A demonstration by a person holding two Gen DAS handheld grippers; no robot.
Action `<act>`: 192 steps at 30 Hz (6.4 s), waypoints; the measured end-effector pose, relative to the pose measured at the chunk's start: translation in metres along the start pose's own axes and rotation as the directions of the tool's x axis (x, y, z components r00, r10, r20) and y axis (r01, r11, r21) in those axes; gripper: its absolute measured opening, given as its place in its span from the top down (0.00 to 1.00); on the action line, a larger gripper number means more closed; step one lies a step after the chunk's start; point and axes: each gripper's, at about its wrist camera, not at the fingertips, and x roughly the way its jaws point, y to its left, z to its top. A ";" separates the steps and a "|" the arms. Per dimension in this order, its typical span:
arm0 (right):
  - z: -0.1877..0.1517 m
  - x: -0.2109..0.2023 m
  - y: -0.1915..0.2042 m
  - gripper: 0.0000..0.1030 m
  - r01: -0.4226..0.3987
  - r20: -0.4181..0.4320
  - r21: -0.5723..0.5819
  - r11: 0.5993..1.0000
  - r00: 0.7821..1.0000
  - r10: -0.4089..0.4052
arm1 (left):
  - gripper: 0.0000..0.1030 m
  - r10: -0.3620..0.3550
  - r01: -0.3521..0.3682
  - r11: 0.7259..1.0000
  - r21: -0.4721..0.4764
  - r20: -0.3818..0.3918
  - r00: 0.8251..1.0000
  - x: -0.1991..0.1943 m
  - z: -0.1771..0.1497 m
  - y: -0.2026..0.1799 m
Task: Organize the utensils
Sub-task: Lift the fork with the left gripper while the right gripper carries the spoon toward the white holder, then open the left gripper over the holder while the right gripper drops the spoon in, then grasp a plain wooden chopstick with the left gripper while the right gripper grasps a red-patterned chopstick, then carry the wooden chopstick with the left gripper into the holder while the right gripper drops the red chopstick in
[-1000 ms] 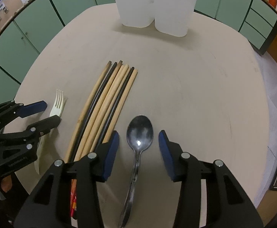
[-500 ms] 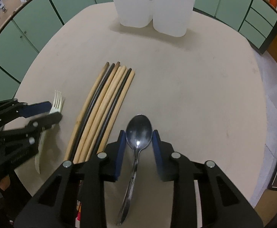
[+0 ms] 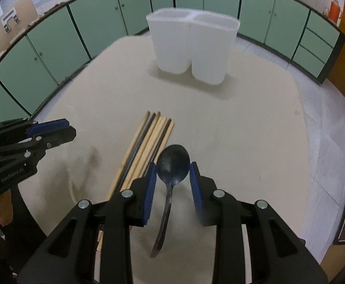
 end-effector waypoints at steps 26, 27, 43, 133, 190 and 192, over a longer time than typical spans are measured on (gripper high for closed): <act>0.011 -0.011 -0.011 0.73 -0.008 0.028 -0.010 1.000 1.000 0.009 | 0.44 0.153 -0.164 0.986 -0.031 -0.221 0.963 0.094 0.008 0.026; 0.012 -0.010 -0.011 0.73 -0.009 0.027 -0.010 1.000 1.000 0.009 | 0.46 0.157 -0.168 0.985 -0.029 -0.222 0.962 0.094 0.009 0.027; 0.016 -0.014 -0.011 0.73 0.005 0.037 -0.020 1.000 0.999 -0.004 | 0.78 0.135 -0.136 0.991 -0.011 -0.095 0.986 0.045 0.030 0.024; -0.164 0.010 0.077 0.58 0.015 0.187 0.021 1.000 0.982 -0.018 | 0.08 0.052 -0.056 0.998 0.019 0.178 0.983 -0.038 -0.138 -0.016; -0.180 0.008 0.042 0.95 0.162 0.265 0.164 0.973 0.943 -0.201 | 0.93 0.088 -0.098 0.994 0.048 0.189 0.978 0.014 -0.142 -0.044; -0.177 0.005 0.042 0.95 0.156 0.265 0.164 0.974 0.944 -0.196 | 0.93 0.063 -0.071 0.997 0.041 0.185 0.981 0.010 -0.139 -0.044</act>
